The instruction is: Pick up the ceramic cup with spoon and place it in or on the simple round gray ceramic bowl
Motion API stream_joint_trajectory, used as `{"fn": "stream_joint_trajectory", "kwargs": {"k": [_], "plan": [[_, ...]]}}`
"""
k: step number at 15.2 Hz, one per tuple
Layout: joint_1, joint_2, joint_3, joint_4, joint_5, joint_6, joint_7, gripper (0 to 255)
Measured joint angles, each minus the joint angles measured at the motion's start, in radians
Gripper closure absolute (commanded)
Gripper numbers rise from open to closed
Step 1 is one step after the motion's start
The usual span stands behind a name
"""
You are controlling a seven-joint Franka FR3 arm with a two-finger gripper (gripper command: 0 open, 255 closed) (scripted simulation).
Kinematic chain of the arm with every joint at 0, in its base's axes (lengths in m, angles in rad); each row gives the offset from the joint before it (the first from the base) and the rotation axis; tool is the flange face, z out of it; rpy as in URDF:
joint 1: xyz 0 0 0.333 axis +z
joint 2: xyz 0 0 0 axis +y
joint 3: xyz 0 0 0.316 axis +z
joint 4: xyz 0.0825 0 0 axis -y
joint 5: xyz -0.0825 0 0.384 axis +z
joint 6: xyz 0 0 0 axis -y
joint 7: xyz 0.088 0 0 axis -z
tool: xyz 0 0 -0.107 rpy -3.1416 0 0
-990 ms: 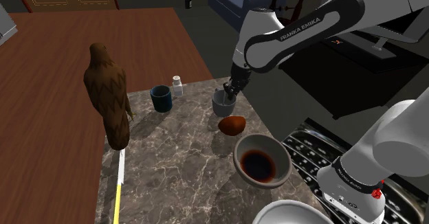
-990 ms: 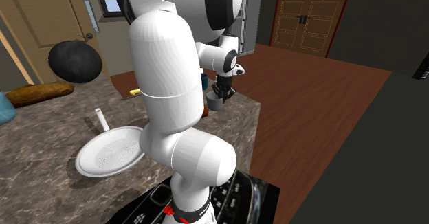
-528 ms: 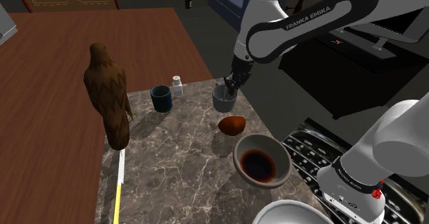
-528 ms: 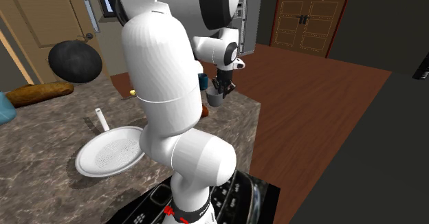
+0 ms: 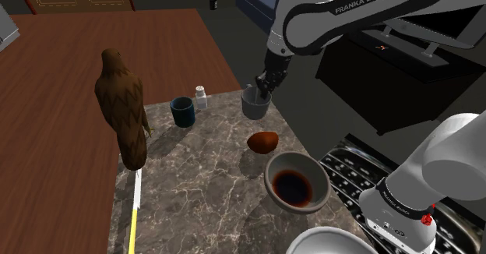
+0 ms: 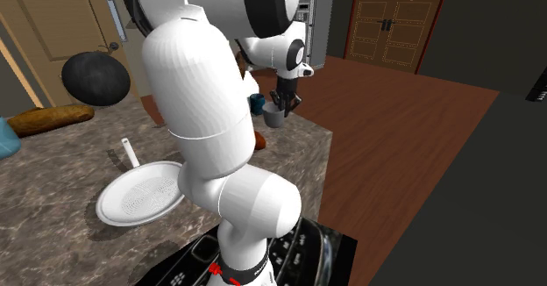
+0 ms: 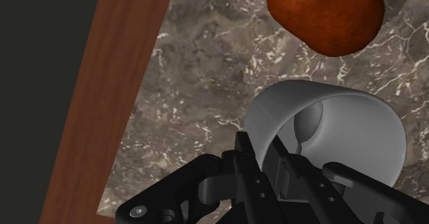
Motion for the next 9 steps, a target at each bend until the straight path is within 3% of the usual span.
{"fn": "stream_joint_trajectory", "kwargs": {"k": [9], "plan": [[-0.002,-0.050,-0.007,0.076,-0.003,-0.126,0.008,255]]}}
